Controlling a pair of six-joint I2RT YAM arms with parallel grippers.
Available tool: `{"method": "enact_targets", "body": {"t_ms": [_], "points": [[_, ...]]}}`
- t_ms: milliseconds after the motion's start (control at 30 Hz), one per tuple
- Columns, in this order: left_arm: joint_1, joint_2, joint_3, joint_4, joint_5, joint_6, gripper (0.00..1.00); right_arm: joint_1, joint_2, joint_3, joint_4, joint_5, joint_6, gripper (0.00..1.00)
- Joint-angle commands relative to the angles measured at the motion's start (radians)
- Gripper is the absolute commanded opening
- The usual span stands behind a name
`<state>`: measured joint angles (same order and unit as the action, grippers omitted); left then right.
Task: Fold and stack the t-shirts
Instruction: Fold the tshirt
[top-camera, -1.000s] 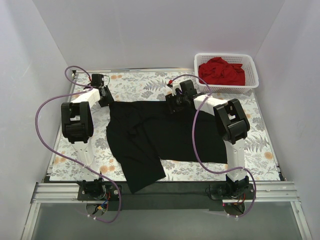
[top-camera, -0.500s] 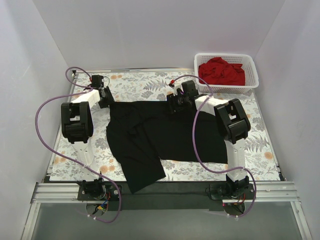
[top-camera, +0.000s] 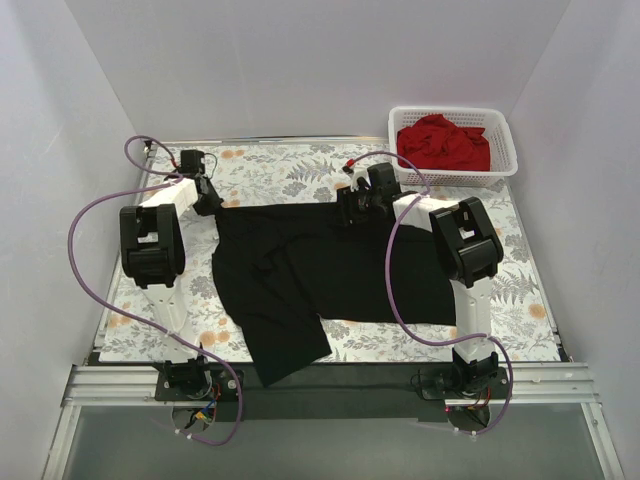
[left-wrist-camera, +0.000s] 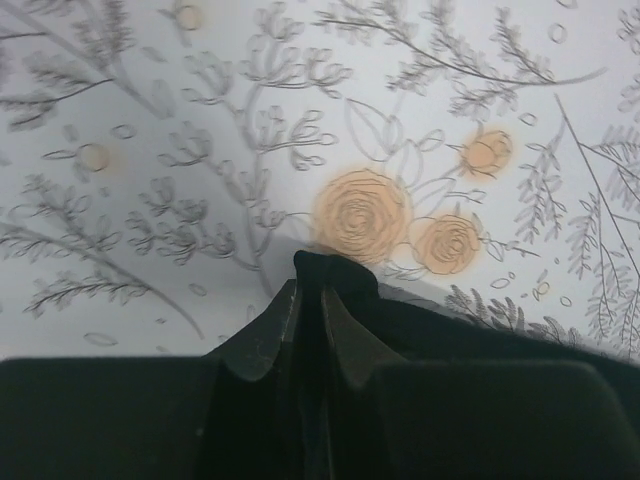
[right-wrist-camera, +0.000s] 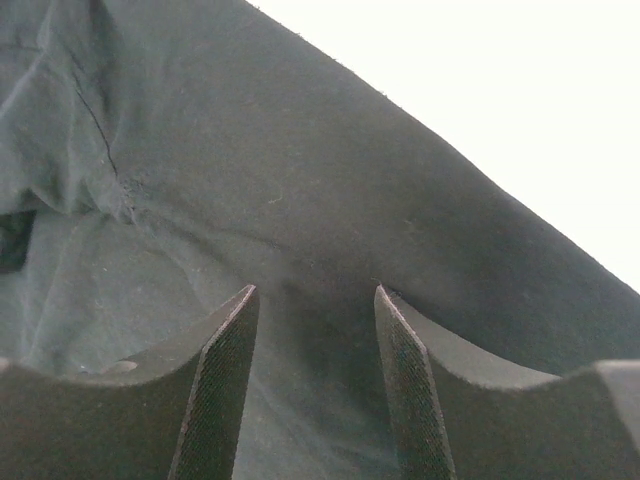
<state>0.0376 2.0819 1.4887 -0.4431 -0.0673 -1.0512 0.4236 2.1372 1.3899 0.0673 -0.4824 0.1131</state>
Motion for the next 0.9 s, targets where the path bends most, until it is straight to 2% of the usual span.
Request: {"method": "enact_targets", "body": {"t_ms": [0,133,300,367,400,433,467,533,633,733,867], "points": [[0.067,-0.124,0.028,-0.06,-0.124,-0.134,0.05,-0.037,0.035,-0.078,-0.051,0.076,0.051,0.49],[0.099,-0.236,-0.056,0.006,-0.132,-0.286,0.06,-0.072,0.035,-0.118,-0.029,0.076,0.115,0.49],[0.099,-0.367,-0.175,0.156,-0.135,-0.328,0.08,-0.085,0.029,-0.129,-0.017,0.065,0.128,0.49],[0.1,-0.379,-0.209,0.201,-0.147,-0.329,0.11,-0.086,0.026,-0.13,-0.014,0.061,0.128,0.49],[0.102,-0.382,-0.217,0.21,-0.154,-0.329,0.17,-0.086,0.026,-0.131,-0.011,0.059,0.131,0.49],[0.1,-0.379,-0.226,0.222,-0.152,-0.328,0.34,-0.086,0.024,-0.132,-0.009,0.051,0.131,0.49],[0.102,-0.373,-0.234,0.224,-0.152,-0.325,0.39,-0.086,0.023,-0.132,-0.009,0.048,0.131,0.49],[0.105,-0.361,-0.243,0.224,-0.14,-0.323,0.58,-0.086,0.018,-0.131,-0.004,0.039,0.131,0.49],[0.105,-0.368,-0.28,0.25,-0.111,-0.325,0.76,-0.086,0.013,-0.12,-0.004,0.033,0.126,0.49],[0.105,-0.365,-0.314,0.28,-0.053,-0.291,0.76,-0.091,0.007,-0.114,-0.004,0.033,0.126,0.49],[0.105,-0.332,-0.327,0.276,0.024,-0.242,0.69,-0.1,0.009,-0.106,-0.004,0.028,0.126,0.49]]}}
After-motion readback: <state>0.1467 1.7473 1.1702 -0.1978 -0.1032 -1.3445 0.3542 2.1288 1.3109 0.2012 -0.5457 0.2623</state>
